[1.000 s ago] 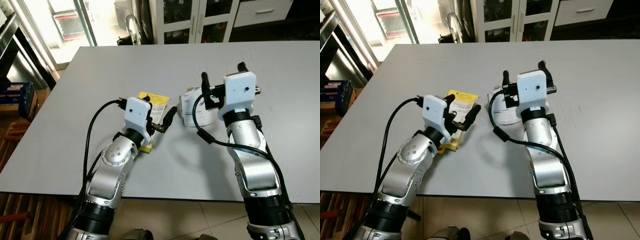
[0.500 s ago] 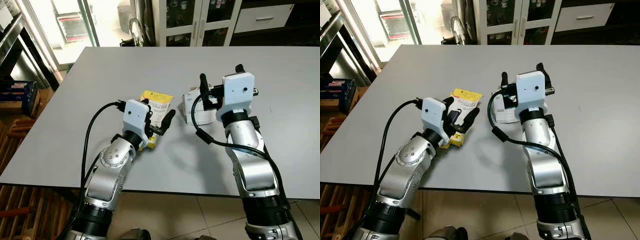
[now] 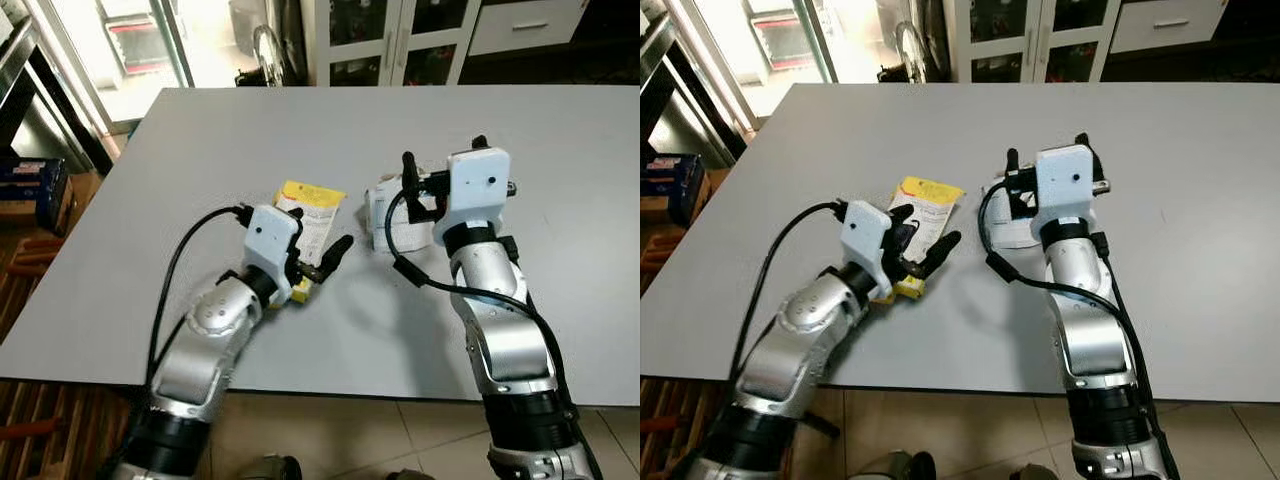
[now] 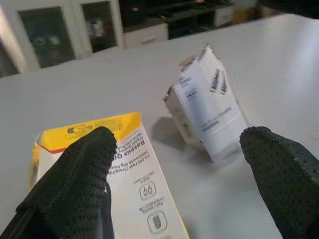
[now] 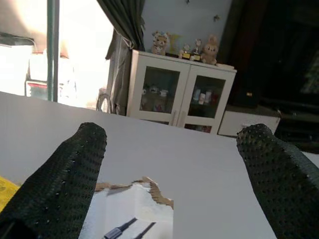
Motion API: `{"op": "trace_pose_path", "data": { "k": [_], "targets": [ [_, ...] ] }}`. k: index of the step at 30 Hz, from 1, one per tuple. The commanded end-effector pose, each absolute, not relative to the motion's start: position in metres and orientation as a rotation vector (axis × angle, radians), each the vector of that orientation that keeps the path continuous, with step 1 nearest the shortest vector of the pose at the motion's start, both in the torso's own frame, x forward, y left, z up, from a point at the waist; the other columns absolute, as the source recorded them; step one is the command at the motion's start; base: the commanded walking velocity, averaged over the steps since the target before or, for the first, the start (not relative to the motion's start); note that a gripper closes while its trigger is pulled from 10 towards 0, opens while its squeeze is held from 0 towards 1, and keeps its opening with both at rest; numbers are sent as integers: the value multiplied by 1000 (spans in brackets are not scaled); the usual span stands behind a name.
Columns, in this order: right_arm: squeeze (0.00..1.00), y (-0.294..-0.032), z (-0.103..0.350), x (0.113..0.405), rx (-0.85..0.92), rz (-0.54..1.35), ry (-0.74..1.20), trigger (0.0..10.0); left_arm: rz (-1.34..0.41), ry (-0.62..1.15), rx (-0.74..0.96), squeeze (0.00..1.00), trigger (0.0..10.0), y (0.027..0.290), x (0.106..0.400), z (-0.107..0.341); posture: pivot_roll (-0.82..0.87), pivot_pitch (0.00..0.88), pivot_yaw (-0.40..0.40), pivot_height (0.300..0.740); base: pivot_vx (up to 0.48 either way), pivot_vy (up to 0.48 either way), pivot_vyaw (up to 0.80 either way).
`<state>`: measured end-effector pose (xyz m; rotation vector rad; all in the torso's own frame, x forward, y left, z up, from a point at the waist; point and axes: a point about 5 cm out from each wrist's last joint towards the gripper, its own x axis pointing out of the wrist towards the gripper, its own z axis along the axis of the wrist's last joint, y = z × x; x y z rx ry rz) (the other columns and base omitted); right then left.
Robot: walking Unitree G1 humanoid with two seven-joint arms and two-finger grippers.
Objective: Picking trash to rubbish bin
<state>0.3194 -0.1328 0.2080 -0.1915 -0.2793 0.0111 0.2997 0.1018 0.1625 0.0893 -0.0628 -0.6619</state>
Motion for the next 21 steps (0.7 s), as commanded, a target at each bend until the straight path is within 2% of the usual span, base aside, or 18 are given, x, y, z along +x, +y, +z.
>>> {"op": "trace_pose_path", "data": {
  "k": [1, 11, 21],
  "targets": [
    [0, -138, 202, 322, -156, -7, -234, 10000, -712, -72, 92, 0, 10000, 107, 298, 174, 40, 189, 90, 740, 0, 0, 0],
    [0, -145, 188, 325, -77, -47, -145, 10000, -942, 28, 230, 0, 10000, 119, 283, 187, 90, 229, 119, 740, 0, 0, 0],
    [0, -144, 187, 328, -25, -17, -132, 10000, -975, 163, 260, 0, 10000, 135, 261, 168, 117, 246, 132, 740, 0, 0, 0]
  ]
}}
